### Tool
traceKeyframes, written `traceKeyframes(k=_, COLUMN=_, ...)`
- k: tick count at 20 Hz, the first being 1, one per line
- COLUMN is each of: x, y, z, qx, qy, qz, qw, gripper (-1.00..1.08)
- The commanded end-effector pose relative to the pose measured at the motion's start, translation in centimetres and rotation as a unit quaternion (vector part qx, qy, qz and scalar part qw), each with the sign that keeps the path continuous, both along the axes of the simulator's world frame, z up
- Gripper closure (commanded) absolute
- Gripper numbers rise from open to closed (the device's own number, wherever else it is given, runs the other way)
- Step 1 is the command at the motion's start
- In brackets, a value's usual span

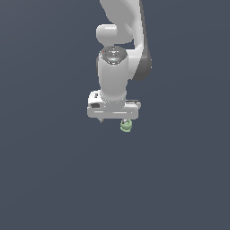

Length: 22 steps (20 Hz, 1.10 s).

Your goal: Pick up the object and move it to a goal position.

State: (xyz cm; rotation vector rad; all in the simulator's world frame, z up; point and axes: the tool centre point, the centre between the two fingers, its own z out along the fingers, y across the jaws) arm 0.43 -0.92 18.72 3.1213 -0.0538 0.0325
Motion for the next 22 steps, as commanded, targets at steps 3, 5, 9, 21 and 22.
traceKeyframes(k=3, x=0.0, y=-0.1, z=0.0, qx=-0.001, qy=0.000, qz=-0.001, qw=1.0000, gripper=-0.92)
traceKeyframes(k=5, x=0.1, y=-0.6, z=-0.1, qx=-0.004, qy=0.000, qz=-0.003, qw=1.0000, gripper=-0.92)
traceKeyframes(k=9, x=0.2, y=-1.8, z=-0.2, qx=-0.013, qy=-0.001, qz=-0.009, qw=0.9999, gripper=-0.92)
traceKeyframes(k=21, x=-0.3, y=-1.0, z=-1.2, qx=-0.011, qy=-0.001, qz=-0.025, qw=0.9996, gripper=-0.92)
traceKeyframes(k=22, x=-0.5, y=-0.7, z=-1.5, qx=-0.010, qy=-0.001, qz=-0.029, qw=0.9995, gripper=-0.92)
